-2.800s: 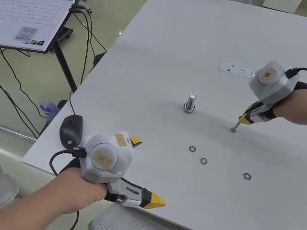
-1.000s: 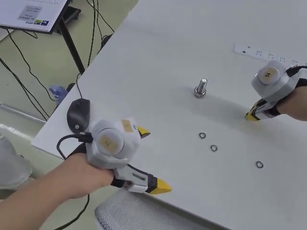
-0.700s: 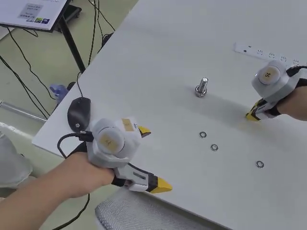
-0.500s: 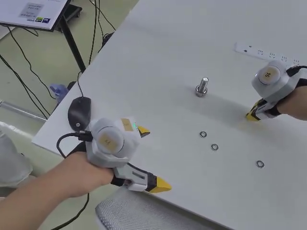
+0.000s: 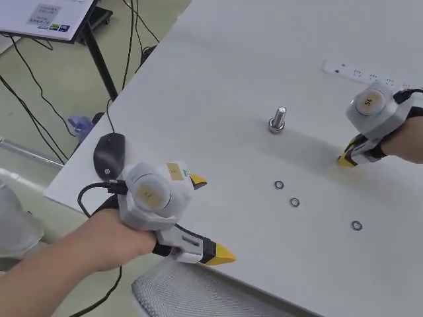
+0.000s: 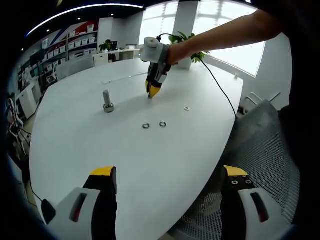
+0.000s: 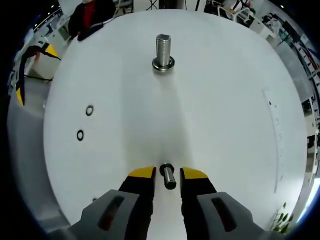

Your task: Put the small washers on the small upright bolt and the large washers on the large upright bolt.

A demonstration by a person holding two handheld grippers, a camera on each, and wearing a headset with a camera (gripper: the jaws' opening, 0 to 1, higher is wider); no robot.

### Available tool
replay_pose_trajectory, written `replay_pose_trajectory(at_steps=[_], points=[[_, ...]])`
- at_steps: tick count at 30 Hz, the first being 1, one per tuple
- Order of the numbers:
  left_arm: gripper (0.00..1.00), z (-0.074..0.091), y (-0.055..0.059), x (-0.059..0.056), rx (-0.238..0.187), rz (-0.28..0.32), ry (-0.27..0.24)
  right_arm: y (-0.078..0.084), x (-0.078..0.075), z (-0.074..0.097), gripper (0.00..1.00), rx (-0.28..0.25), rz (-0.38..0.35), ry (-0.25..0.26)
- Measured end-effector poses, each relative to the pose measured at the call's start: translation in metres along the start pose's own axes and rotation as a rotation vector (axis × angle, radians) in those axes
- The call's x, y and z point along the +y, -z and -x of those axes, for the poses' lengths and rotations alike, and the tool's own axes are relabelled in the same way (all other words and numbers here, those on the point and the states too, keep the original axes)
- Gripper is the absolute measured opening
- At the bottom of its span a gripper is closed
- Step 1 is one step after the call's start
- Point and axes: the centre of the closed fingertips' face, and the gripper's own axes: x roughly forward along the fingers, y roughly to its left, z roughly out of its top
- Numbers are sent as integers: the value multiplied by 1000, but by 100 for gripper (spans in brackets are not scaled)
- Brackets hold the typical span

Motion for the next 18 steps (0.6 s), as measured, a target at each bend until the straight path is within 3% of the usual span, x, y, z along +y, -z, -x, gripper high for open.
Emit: replay_pose_trajectory(at_steps=[9,18], points=[[86,2,-3,-1,-1,-15,6,-1,-6,20,21,-10,8,23],[85,5,-7,-3,-4,-29,13,11,-3,30,21,19,31,39]])
